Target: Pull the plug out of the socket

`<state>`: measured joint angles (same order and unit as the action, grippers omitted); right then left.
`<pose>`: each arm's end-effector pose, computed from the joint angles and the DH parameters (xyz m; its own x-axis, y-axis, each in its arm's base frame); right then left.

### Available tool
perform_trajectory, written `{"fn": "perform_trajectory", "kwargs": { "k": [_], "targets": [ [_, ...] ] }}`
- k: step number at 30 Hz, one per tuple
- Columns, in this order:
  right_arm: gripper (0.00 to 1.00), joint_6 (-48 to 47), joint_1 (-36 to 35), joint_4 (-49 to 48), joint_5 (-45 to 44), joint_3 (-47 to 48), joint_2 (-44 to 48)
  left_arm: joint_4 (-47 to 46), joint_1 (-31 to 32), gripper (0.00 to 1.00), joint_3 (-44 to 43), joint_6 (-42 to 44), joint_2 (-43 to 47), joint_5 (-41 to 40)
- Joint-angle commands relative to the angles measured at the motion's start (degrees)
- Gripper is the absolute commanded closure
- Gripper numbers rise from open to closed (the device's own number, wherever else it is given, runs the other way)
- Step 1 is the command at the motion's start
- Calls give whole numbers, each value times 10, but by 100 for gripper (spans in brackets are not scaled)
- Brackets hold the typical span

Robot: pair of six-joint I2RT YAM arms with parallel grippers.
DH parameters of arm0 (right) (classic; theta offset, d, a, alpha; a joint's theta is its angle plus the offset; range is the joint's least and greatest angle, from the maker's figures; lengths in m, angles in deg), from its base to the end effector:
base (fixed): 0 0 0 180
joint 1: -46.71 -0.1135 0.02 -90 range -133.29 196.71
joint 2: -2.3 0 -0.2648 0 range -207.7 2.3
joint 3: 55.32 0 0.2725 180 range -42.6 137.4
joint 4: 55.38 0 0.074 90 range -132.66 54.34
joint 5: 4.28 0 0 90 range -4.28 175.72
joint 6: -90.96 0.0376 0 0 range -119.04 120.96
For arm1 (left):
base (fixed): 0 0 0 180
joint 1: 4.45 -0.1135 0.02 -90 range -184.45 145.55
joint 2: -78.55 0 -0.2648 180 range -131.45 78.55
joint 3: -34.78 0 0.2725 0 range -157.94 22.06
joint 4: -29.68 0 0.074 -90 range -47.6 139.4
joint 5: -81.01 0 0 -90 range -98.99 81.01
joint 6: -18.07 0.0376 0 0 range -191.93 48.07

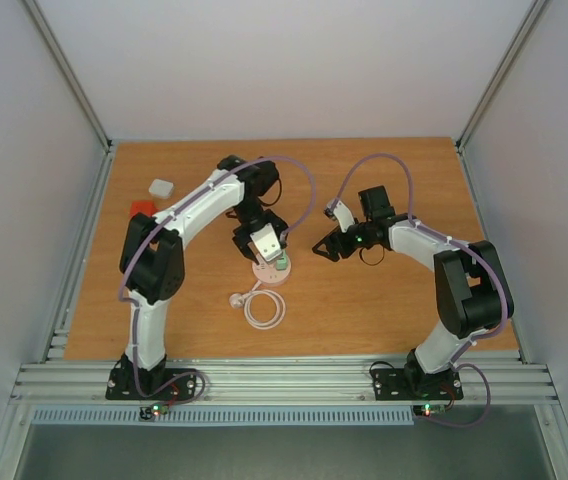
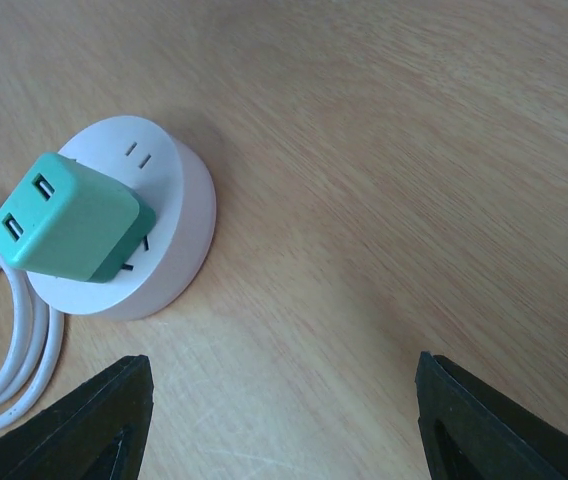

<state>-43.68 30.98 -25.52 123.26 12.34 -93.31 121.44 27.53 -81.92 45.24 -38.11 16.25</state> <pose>0.3229 0.1147 0.1615 -0.2090 -0.6377 -0.7414 -0.9476 0.3192 -0.0074 0.3376 -0.2297 0.2424 0.8037 0.4469 -0.3929 0.5405 -0.8244 0.1679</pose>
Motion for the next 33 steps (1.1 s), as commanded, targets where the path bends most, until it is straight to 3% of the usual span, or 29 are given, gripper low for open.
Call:
{"fn": "perform_trajectory", "kwargs": {
  "k": [1, 20, 33],
  "targets": [
    [27, 19, 2, -13, 1, -4, 14, -5, 15, 22, -24, 32, -24, -11],
    [27, 37, 3, -19, -4, 0, 7, -63, 34, 40, -28, 33, -85, -36],
    [26, 30, 4, -12, -11, 5, 6, -106, 21, 66, -4, -77, -80, -7]
  ]
}}
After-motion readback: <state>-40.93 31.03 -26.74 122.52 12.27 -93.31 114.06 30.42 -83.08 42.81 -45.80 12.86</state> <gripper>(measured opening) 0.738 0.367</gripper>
